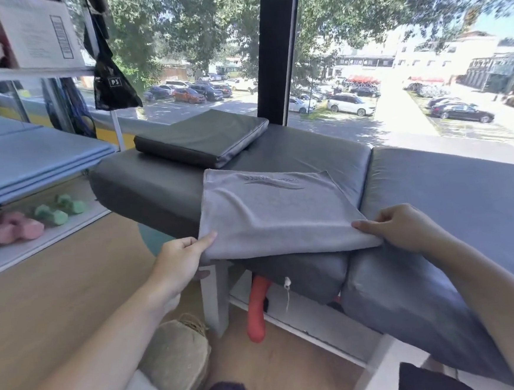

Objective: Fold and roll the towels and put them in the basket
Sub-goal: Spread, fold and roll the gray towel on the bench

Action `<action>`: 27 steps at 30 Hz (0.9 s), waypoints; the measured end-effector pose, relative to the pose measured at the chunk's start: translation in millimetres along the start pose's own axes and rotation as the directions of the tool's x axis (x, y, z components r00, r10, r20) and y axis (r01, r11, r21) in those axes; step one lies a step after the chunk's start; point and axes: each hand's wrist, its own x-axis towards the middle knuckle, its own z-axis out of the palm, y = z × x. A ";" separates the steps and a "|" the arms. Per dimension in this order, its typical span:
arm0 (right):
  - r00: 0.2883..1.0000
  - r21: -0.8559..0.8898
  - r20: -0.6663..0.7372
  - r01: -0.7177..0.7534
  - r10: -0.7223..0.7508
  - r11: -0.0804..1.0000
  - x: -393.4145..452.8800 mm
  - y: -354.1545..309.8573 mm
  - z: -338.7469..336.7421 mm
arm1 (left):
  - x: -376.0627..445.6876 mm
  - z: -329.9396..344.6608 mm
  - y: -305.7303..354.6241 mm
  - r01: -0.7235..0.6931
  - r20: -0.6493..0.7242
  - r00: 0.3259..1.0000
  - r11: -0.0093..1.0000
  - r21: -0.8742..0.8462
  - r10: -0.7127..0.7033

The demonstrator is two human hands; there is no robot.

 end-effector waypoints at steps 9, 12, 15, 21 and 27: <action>1.000 -0.060 -0.025 -0.019 0.017 0.998 6.4 1.3 2.0 | -6.9 -2.6 -3.1 0.129 0.111 0.987 0.987 -0.098 -0.118; 0.999 -0.084 -0.026 -0.024 0.022 0.996 8.5 3.2 2.8 | -13.0 -1.5 -3.0 0.196 0.110 0.978 0.962 -0.191 -0.178; 0.984 -0.105 -0.133 0.103 -0.117 0.989 0.1 1.3 7.3 | -20.9 -1.8 0.6 0.316 0.218 0.944 0.872 -0.374 -0.249; 0.823 -0.139 0.148 0.566 -0.549 0.812 -36.0 -16.5 17.1 | -25.1 4.3 3.7 0.079 -0.034 0.995 0.962 -0.260 -0.091; 0.816 -0.335 0.090 0.565 -0.571 0.754 -44.5 -22.2 22.2 | -28.1 -5.7 16.5 -0.318 0.088 0.945 0.948 0.010 0.315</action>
